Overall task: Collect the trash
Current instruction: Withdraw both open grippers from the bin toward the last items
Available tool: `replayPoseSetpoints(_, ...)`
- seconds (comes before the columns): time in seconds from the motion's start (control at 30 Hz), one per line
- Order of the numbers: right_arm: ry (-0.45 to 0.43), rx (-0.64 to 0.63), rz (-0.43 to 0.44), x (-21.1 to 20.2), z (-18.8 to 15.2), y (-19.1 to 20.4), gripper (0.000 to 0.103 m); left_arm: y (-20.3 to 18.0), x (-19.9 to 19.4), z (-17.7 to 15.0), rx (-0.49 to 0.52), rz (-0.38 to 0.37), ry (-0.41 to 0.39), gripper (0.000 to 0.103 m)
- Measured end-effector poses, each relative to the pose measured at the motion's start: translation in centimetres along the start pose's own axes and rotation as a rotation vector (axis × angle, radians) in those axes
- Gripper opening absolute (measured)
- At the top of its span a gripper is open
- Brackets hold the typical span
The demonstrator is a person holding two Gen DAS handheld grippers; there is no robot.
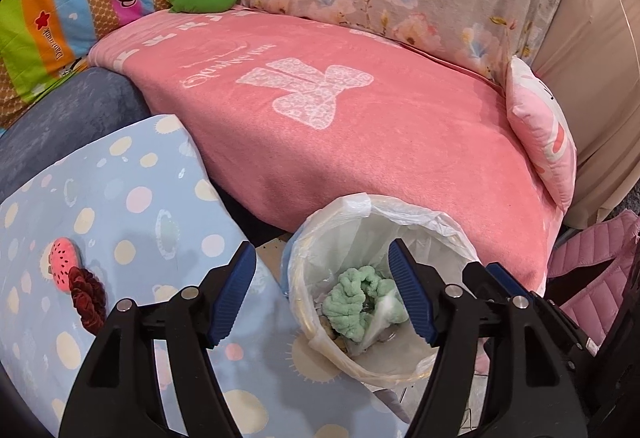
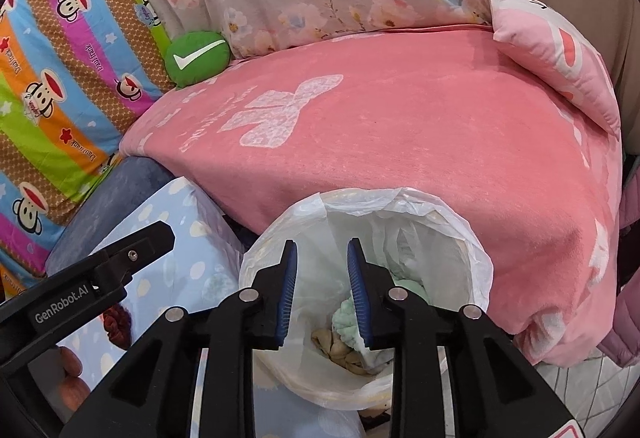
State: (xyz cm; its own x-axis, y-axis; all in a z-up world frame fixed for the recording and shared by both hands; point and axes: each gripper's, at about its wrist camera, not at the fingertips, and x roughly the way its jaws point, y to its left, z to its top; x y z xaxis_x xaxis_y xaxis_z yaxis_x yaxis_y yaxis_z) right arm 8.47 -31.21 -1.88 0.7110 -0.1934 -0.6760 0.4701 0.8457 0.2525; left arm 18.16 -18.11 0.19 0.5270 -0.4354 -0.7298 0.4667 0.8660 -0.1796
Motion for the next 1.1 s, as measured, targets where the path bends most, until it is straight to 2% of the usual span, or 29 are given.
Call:
replayPoseSetpoints(0.13,-0.004,-0.011,0.002,-0.1,-0.1,0.7,0.035,0.9,0.0,-0.1,-0.018,0.006,0.005,0.065)
replayPoseSetpoints(0.7,0.010,-0.081,0.017,-0.7,-1.3,4.5,0.043,4.5,-1.9,-1.4,-0.063,0.037,-0.011,0.069)
replayPoseSetpoints(0.83,0.013,-0.099,0.027,-0.8,-1.8,5.9,0.047,6.0,-2.5,-1.7,-0.083,0.052,-0.017,0.069)
replayPoseSetpoints(1.1,0.042,-0.169,0.065,-0.4,-3.4,10.1,0.047,10.5,-3.6,-2.8,-0.156,0.104,-0.021,0.069)
